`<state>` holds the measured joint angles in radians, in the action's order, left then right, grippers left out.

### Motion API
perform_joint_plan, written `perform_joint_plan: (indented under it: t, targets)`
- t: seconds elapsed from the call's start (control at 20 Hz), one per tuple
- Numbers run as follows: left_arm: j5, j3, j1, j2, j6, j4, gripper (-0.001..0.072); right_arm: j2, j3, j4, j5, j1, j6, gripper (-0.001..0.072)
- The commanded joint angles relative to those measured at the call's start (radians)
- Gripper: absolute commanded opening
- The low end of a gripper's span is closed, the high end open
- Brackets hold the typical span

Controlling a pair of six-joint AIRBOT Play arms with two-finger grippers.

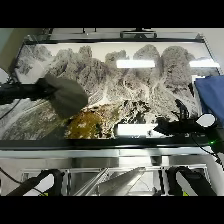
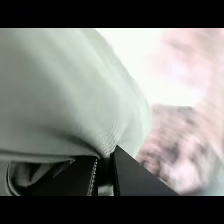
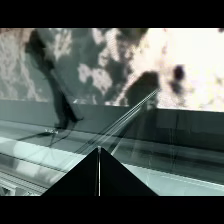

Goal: Fold the shirts.

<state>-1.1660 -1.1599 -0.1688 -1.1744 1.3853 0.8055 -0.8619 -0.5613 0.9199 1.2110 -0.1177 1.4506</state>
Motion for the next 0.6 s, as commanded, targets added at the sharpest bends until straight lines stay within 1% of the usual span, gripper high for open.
perform_joint_plan:
  t: [0.0, 0.1, 0.15, 0.2, 0.25, 0.35, 0.55]
  targets:
    - [0.178, 0.051, 0.299, 0.042, -0.023, -0.080, 0.0023, 0.000, 0.000, 0.000, 0.000, 0.001, 0.000, 0.0020]
    - [0.283, 0.097, 0.413, 0.013, -0.019, -0.081, 0.0023, -0.001, 0.000, 0.000, 0.000, 0.001, 0.000, 0.0020]
    - [0.312, 0.110, 0.455, -0.009, -0.019, -0.080, 0.0198, -0.001, 0.000, 0.000, 0.000, 0.001, 0.000, 0.0020]
    - [0.326, 0.110, 0.491, -0.037, -0.019, -0.071, 0.0483, 0.000, 0.000, 0.000, 0.000, 0.001, 0.000, 0.0020]
    - [0.323, 0.103, 0.510, -0.060, -0.014, -0.072, 0.0720, -0.001, 0.000, 0.000, 0.000, 0.001, 0.000, 0.0020]
    - [0.238, 0.061, 0.511, -0.100, -0.015, -0.070, 0.0718, -0.001, 0.000, 0.000, 0.000, 0.001, 0.000, 0.0020]
    - [0.011, 0.027, 0.417, -0.114, -0.015, -0.060, 0.0717, -0.001, 0.000, 0.000, 0.000, 0.001, 0.000, 0.0020]
